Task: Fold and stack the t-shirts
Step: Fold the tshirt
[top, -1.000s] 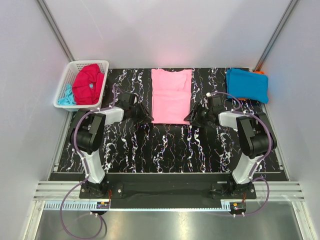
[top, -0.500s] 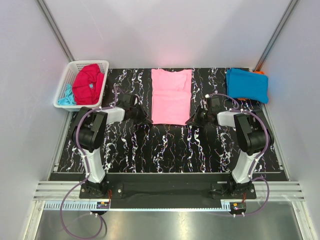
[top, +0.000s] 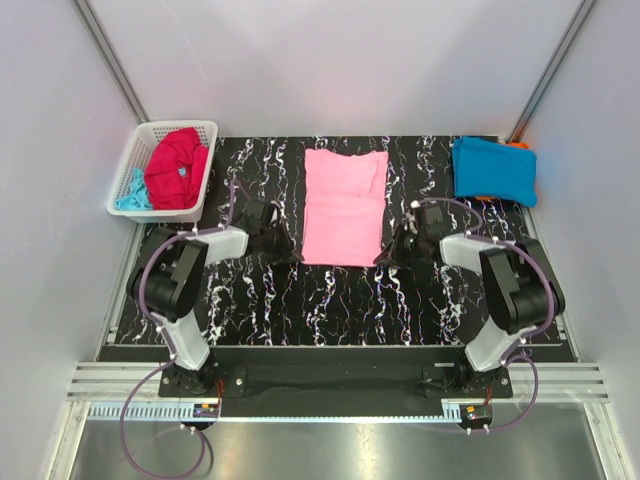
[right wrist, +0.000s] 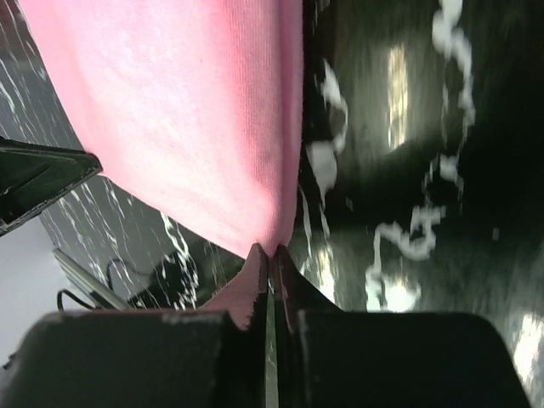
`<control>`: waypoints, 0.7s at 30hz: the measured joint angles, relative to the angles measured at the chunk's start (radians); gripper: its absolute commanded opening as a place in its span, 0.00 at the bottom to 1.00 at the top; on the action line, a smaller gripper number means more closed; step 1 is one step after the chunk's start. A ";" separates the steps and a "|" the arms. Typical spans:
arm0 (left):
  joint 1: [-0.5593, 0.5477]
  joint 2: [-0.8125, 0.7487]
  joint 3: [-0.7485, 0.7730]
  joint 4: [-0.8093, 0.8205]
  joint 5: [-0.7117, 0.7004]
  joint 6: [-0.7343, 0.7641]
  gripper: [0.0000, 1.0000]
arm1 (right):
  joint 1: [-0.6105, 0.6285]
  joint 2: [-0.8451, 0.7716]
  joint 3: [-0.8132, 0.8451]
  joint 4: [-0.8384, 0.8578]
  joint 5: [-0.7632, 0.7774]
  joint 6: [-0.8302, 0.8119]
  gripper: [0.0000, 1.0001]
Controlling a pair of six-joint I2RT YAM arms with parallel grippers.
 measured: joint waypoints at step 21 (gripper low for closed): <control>-0.399 -0.618 -0.371 -0.280 -0.422 -0.137 0.00 | 0.226 -0.640 -0.276 -0.277 0.143 0.107 0.00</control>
